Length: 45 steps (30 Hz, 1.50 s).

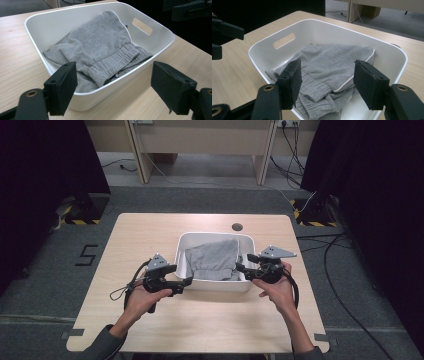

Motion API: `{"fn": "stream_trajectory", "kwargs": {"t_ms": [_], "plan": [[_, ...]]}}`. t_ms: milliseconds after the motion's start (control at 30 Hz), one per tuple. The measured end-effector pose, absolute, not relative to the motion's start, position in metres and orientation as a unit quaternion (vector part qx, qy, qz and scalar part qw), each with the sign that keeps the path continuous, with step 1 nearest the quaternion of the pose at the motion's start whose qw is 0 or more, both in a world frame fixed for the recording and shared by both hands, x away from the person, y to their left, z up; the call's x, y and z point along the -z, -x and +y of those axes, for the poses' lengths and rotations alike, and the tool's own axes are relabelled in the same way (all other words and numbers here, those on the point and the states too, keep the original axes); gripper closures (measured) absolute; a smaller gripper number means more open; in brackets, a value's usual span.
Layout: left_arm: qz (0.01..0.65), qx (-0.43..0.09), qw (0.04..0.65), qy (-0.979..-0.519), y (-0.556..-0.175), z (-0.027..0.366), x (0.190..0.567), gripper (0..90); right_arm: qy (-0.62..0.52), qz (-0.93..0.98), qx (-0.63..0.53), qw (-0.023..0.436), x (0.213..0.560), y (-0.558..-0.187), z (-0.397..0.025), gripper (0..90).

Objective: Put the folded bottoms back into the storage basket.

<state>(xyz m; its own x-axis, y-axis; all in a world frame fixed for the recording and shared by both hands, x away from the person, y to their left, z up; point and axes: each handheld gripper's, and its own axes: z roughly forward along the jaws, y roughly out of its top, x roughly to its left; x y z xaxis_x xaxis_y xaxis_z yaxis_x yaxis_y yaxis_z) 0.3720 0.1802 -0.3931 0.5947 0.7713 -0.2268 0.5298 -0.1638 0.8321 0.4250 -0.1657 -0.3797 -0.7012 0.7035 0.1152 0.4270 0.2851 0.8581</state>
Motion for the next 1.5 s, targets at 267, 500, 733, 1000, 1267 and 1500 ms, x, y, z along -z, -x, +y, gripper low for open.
{"fn": "stream_trajectory", "kwargs": {"t_ms": [267,500,733,1000,1267,1500], "plan": [[0.432,-0.129,0.484,-0.750,-0.364,0.185,0.394,20.8,-0.357,0.787,-0.480,0.147,0.379,-0.415,-0.166,39.3],[0.433,-0.126,0.483,-0.751,-0.357,0.186,0.400,20.8,-0.357,0.788,-0.481,0.146,0.383,-0.408,-0.169,38.5],[0.435,-0.125,0.484,-0.749,-0.351,0.190,0.405,20.8,-0.360,0.787,-0.479,0.144,0.387,-0.401,-0.177,38.2],[0.434,-0.123,0.486,-0.748,-0.342,0.193,0.410,20.8,-0.360,0.788,-0.479,0.142,0.393,-0.388,-0.182,38.0],[0.428,-0.123,0.480,-0.755,-0.333,0.192,0.417,20.6,-0.360,0.785,-0.484,0.144,0.396,-0.373,-0.189,36.3],[0.427,-0.119,0.480,-0.757,-0.326,0.195,0.425,18.6,-0.362,0.784,-0.482,0.145,0.404,-0.361,-0.194,33.8]]}}
